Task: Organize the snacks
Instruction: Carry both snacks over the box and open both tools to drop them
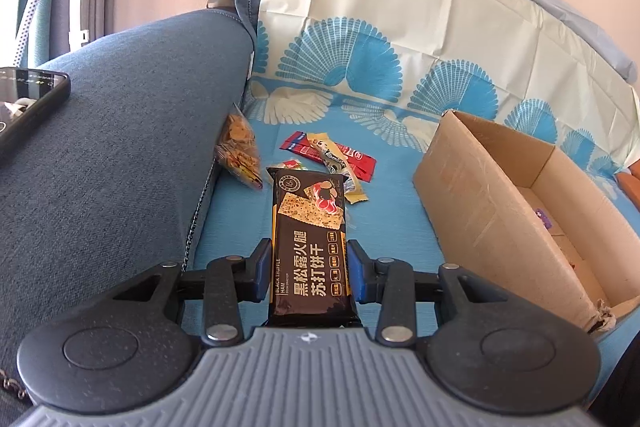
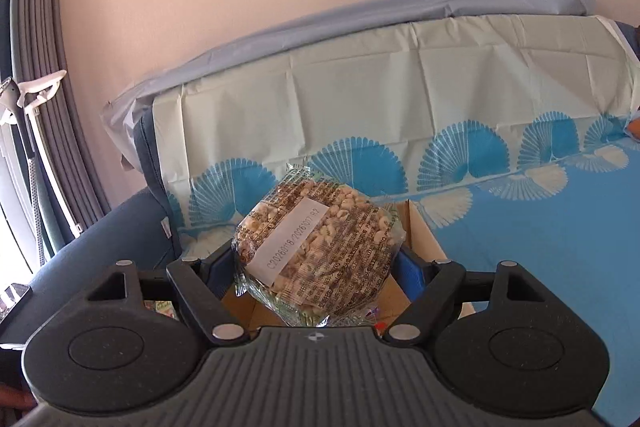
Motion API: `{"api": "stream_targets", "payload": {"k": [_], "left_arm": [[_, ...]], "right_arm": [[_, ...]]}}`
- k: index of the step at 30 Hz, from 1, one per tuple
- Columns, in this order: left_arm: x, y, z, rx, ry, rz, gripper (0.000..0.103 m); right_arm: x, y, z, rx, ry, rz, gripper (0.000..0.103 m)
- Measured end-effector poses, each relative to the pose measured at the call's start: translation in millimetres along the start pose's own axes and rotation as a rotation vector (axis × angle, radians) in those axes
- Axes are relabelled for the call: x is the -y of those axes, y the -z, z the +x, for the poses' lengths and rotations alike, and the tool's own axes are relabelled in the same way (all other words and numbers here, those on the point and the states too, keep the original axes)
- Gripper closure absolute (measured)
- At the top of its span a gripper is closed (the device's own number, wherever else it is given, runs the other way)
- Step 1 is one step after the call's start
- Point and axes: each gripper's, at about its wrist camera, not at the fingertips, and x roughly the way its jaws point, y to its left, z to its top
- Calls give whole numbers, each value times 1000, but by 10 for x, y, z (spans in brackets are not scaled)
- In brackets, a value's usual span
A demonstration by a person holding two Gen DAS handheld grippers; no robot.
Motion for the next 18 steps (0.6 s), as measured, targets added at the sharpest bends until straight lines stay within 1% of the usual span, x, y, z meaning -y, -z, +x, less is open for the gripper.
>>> {"api": "stream_targets", "payload": {"k": [3,6,10,15,18], "left_arm": [[80,15,-39,11,-18,32,60],[195,13,-73,17,-28,64,61],[337,-34,-153,4,-28,53,61],[675,-218,-318,29,9,56,61],[963,-380,-429,64,52,83,61]], "right_arm": [[101,96,46,-8,-16,28,23],[121,139,87,1,-35,30,23],[125,177,157,4,-48,13,23],[231,146,274,-14,-55,51,23],[228,94,331,11,-67,24,23]]}}
